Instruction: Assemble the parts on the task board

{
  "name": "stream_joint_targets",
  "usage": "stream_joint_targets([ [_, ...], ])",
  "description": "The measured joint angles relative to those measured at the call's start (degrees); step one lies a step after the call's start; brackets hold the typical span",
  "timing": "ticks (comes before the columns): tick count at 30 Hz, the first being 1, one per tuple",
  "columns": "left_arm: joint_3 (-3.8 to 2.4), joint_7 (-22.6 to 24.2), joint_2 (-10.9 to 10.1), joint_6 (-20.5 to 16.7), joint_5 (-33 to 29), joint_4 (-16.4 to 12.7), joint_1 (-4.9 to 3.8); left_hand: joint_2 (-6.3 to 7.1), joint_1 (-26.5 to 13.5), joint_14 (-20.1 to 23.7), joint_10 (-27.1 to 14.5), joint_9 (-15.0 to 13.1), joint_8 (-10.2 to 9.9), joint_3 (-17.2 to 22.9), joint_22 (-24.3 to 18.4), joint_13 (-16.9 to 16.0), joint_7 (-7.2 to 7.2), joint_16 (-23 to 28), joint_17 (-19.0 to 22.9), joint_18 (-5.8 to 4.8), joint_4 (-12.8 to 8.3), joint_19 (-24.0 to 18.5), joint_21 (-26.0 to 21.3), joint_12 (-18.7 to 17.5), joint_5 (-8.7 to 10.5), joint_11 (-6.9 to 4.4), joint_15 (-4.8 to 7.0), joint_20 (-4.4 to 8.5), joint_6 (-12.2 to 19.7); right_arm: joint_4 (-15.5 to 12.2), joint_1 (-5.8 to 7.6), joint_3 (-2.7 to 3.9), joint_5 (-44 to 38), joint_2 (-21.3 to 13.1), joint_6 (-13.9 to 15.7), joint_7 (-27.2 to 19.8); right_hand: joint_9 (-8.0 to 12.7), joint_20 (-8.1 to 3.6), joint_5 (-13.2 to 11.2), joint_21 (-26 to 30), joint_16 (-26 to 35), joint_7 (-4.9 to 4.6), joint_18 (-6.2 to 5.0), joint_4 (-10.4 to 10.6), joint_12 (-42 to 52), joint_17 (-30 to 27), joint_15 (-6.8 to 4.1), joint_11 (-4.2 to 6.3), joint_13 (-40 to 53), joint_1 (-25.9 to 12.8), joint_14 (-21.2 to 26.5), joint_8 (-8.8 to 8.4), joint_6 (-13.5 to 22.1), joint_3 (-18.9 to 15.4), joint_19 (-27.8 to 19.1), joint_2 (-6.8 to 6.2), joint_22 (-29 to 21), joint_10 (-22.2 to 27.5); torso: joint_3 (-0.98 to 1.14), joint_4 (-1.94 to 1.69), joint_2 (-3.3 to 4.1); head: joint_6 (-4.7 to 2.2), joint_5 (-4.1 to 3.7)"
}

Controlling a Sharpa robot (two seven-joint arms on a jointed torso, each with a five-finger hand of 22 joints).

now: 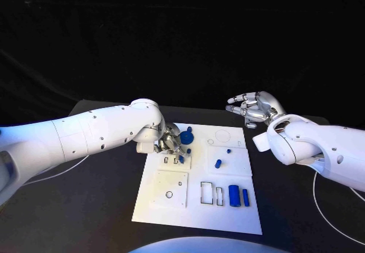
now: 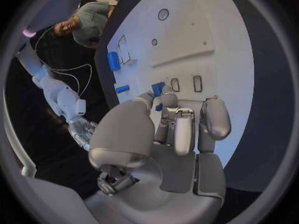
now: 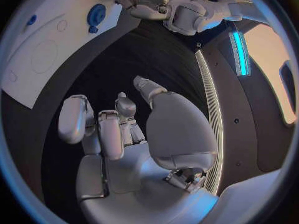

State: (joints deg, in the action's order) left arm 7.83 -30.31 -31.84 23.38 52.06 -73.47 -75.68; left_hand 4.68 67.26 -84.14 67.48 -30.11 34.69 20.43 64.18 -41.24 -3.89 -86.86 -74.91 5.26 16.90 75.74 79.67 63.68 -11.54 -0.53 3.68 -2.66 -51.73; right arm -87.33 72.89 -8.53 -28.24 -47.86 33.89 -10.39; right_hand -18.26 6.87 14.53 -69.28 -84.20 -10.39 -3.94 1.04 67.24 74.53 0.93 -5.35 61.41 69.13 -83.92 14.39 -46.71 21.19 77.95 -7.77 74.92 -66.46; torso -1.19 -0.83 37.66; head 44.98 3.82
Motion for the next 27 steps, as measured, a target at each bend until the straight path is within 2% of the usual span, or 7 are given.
stream_joint_targets([
  [1,0.01,0.0,0.0,0.0,-0.01,-0.03,0.01,0.83,-0.83,0.0,0.0,-0.11,0.0,2.21,0.01,-0.08,0.0,0.0,0.0,0.0,-0.02,0.0,0.0,0.0,0.0,0.0,0.0,0.0,0.0,0.01,0.0,0.0,0.0,0.0,-0.02,0.02,0.0,0.0,0.0,0.0,0.0,0.0,0.0,0.0,0.0,0.05,0.0,0.0,0.03,0.0,0.0,0.0,0.0,0.0,0.0,0.0,0.02,0.0,0.0,0.0,0.0,0.01,-0.01],
  [2,0.02,0.0,-0.01,0.0,-0.02,-0.04,0.02,3.85,-3.85,0.0,0.24,-0.98,0.53,9.52,0.11,-0.47,0.0,0.0,0.0,0.0,-0.19,0.0,0.0,0.0,0.26,0.23,0.0,0.0,0.0,0.01,0.0,0.0,0.0,0.0,-0.03,0.03,0.0,0.0,0.0,0.0,0.0,0.0,0.0,0.0,0.0,0.05,0.0,0.0,0.04,0.0,0.0,0.0,0.0,0.0,0.0,0.0,0.03,0.0,-0.01,-0.01,0.0,0.04,-0.02],
  [3,0.02,0.0,-0.01,0.0,-0.03,-0.05,0.02,5.23,-5.23,0.0,0.65,-1.44,0.94,12.85,0.13,-0.76,0.0,0.0,0.0,0.0,-0.27,0.0,0.0,0.16,0.39,0.24,0.0,0.0,0.0,0.02,0.0,0.0,0.0,0.0,-0.04,0.05,0.0,0.0,0.0,0.0,0.0,0.0,0.0,0.0,0.0,0.06,0.0,0.0,0.04,0.0,0.0,0.0,0.0,0.0,0.0,0.0,0.03,0.0,-0.01,-0.02,0.0,0.05,-0.03],
  [5,0.02,0.0,-0.02,0.0,-0.04,-0.06,0.02,6.15,-6.16,0.0,0.73,-1.91,1.11,15.23,0.2,-1.05,0.01,0.0,0.0,0.0,-0.35,0.0,0.0,0.22,0.39,0.33,0.0,0.0,0.0,0.03,0.0,-0.01,0.0,-0.01,-0.06,0.08,0.0,0.0,0.0,0.0,0.0,0.0,0.0,0.0,0.0,0.05,0.0,0.0,0.04,0.0,0.0,0.0,0.0,0.0,0.0,0.0,0.03,0.0,-0.01,-0.04,-0.01,0.08,-0.05],
  [17,0.04,0.01,-0.03,0.0,-0.12,-0.02,0.03,6.64,-6.18,0.0,0.93,-2.54,1.73,17.61,0.24,-1.43,0.0,0.0,0.0,0.01,-0.71,0.0,0.0,0.43,0.39,0.13,0.0,0.0,0.0,0.06,-0.01,-0.02,-0.01,-0.01,-0.21,0.18,0.0,0.0,0.0,0.0,0.0,0.0,0.0,0.0,0.0,0.05,0.0,0.0,0.03,0.0,0.0,0.0,0.0,0.0,0.0,0.0,0.02,0.0,-0.03,-0.09,-0.06,0.15,-0.04],
  [23,0.04,0.01,-0.03,-0.01,-0.3,0.0,0.03,7.91,-4.91,0.0,0.94,-3.5,2.42,21.92,0.33,-1.45,0.14,0.0,0.0,0.0,-2.26,0.0,0.0,0.42,0.38,0.13,0.0,0.0,0.13,0.06,-0.03,-0.03,-0.01,-0.04,-0.27,0.22,0.0,0.0,0.0,0.0,0.0,0.0,0.0,0.16,0.0,0.04,0.0,0.0,0.17,0.0,0.0,0.0,0.0,0.16,0.0,0.0,0.02,0.0,-0.04,-0.09,-0.06,0.15,-0.05],
  [27,0.04,0.02,-0.03,-0.02,-0.47,0.0,0.03,7.92,-4.9,0.0,0.93,-3.79,2.44,22.75,0.35,-1.44,0.22,0.0,0.0,0.01,-2.28,0.0,0.0,0.42,0.7,0.13,0.0,0.0,0.22,0.08,-0.05,-0.03,-0.01,-0.04,-0.32,0.24,0.0,0.0,0.0,0.0,0.0,0.0,0.0,0.29,0.0,0.04,0.0,0.0,0.17,-0.01,0.0,0.23,0.0,0.02,0.0,-0.01,0.01,-0.01,-0.04,-0.11,-0.06,0.2,-0.05],
])
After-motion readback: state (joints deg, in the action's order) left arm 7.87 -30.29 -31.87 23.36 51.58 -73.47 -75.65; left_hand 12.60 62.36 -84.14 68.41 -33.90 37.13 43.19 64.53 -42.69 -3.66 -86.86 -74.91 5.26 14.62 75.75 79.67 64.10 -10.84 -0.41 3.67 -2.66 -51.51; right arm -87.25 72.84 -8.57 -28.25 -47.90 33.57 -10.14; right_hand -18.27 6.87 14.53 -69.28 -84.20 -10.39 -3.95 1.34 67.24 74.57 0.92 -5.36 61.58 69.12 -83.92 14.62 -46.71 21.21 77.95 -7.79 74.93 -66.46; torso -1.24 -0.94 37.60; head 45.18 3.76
